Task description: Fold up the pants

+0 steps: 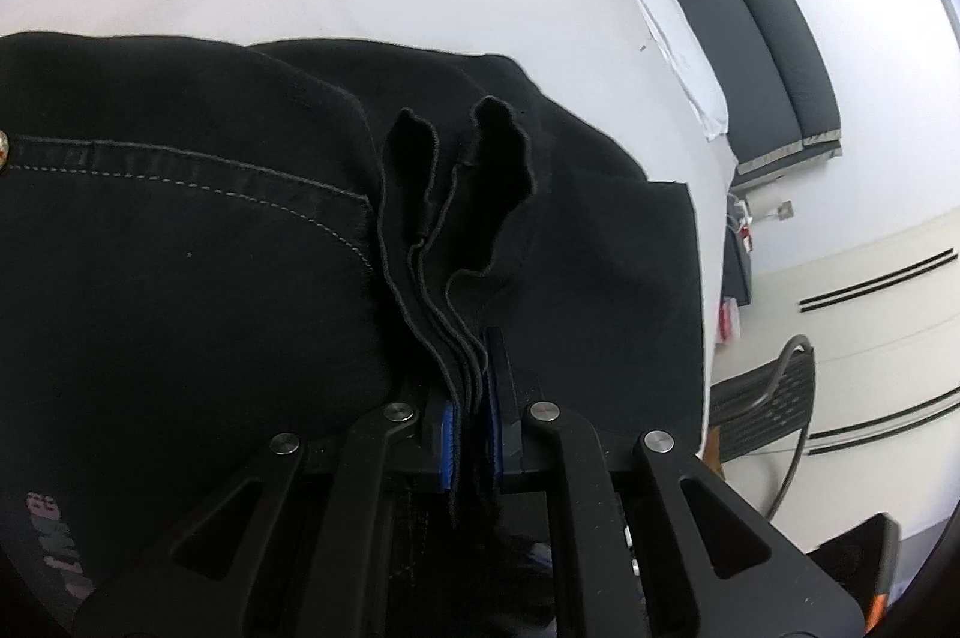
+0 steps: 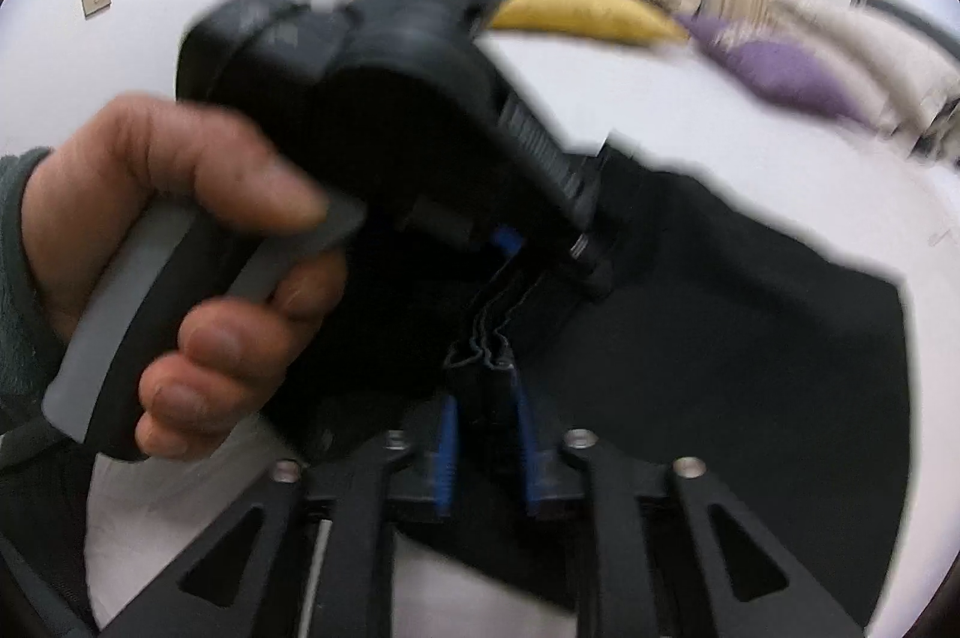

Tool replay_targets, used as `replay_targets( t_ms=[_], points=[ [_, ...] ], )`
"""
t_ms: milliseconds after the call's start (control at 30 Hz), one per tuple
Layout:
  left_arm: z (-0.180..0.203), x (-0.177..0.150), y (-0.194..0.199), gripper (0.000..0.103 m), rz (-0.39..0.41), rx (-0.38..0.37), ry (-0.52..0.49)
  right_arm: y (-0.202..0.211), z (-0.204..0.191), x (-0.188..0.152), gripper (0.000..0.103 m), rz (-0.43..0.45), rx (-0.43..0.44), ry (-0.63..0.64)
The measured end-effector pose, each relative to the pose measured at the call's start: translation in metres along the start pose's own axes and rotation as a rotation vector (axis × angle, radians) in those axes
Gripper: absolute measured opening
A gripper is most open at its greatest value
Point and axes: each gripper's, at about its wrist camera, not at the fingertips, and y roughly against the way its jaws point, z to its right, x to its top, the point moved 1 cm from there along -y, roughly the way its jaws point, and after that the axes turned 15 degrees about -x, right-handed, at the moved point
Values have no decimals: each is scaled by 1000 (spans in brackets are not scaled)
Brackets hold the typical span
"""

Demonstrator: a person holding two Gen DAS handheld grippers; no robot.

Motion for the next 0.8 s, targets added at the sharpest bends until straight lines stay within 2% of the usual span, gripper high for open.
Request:
replay_targets(
  t_ms=[67, 100, 167, 233, 267, 367, 433, 500, 533, 567, 633, 667, 700, 767, 800],
  points=[
    [0, 3, 3, 8, -5, -1, 6, 3, 7, -3, 41, -30, 46, -36],
    [3, 4, 7, 8, -6, 13, 1, 12, 15, -4, 46, -32, 98, -62],
    [16, 8, 19, 15, 20, 96, -47, 28, 32, -6, 48, -29, 161, -94],
    [28, 13, 32, 15, 76, 208, -88, 46, 64, -5, 48, -6, 200, -163],
    [32, 16, 39, 15, 100, 230, -100, 51, 81, -3, 48, 10, 200, -200],
    [57, 27, 46, 15, 145, 201, -145, 51, 147, 8, 48, 28, 178, -351],
    [84, 33, 27, 15, 107, 140, -212, 39, 187, 15, 47, 21, 195, -461],
    [97, 37, 4, 15, 56, 92, -238, 19, 209, 19, 47, 2, 293, -533],
    [96, 42, -19, 15, -3, 64, -230, 7, 215, 17, 47, -16, 310, -561],
    [93, 45, -34, 15, -35, 61, -220, -4, 220, 16, 47, -34, 304, -580],
    [70, 54, -69, 15, -96, 115, -173, -28, 225, 6, 47, -81, 321, -605],
    [59, 56, -78, 15, -110, 117, -154, -41, 223, -1, 45, -117, 270, -609],
    [50, 57, -79, 15, -93, 72, -122, -55, 228, -13, 33, -167, 216, -625],
    [47, 55, -71, 15, -66, 45, -104, -60, 244, -33, 17, -155, 259, -693],
    [48, 51, -65, 15, -58, 60, -122, -58, 253, -41, 14, -155, 248, -725]
  ],
)
